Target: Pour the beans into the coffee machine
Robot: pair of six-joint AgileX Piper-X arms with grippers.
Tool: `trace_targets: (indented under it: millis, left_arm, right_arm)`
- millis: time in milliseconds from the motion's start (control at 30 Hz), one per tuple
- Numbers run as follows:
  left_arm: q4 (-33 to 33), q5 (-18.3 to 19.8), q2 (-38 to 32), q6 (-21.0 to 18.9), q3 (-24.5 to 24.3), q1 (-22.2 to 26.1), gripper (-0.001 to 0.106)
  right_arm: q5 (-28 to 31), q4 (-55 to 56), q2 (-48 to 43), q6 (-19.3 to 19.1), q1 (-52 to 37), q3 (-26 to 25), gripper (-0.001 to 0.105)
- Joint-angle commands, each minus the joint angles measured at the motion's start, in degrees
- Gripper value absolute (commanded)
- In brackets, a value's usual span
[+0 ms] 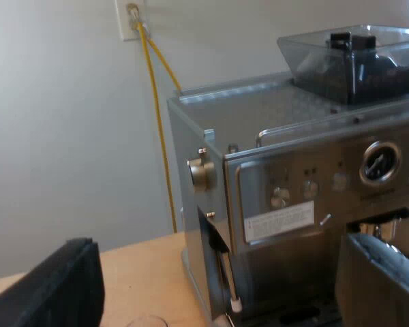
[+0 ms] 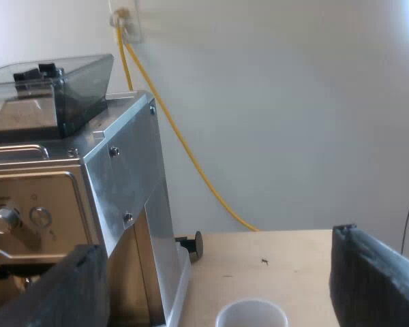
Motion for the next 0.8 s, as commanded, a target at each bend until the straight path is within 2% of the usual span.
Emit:
trace_targets:
  millis: [33, 333, 400, 500, 667, 800]
  left_arm:
    - [2.0, -0.1, -1.4, -0.5, -0.5, -0.3, 0.072]
    - [10.2, -0.1, -6.5, 0.1, -0.5, -0.3, 0.072]
    - [11.5, -0.8, -7.4, 0.2, -0.5, -0.3, 0.072]
    - [14.0, -4.0, -8.2, 0.8, -0.3, -0.3, 0.072]
    - [13.9, -5.8, -8.2, 0.8, 1.2, -0.3, 0.072]
    - [12.0, -7.5, -8.1, 0.8, 4.7, -0.3, 0.072]
  right_arm:
    - [2.0, 3.0, -3.1, -0.5, -0.2, -0.1, 0.069]
    - [3.5, 7.5, -2.9, 1.0, -0.2, -0.5, 0.069]
    - [3.5, 7.5, -2.9, 1.0, -0.2, -0.5, 0.069]
    - [3.5, 7.5, -2.9, 1.0, -0.2, -0.5, 0.069]
    - [3.4, 7.5, -2.9, 1.0, -0.2, -0.5, 0.069]
    - [2.7, 7.5, -2.9, 1.0, -0.2, 1.0, 0.069]
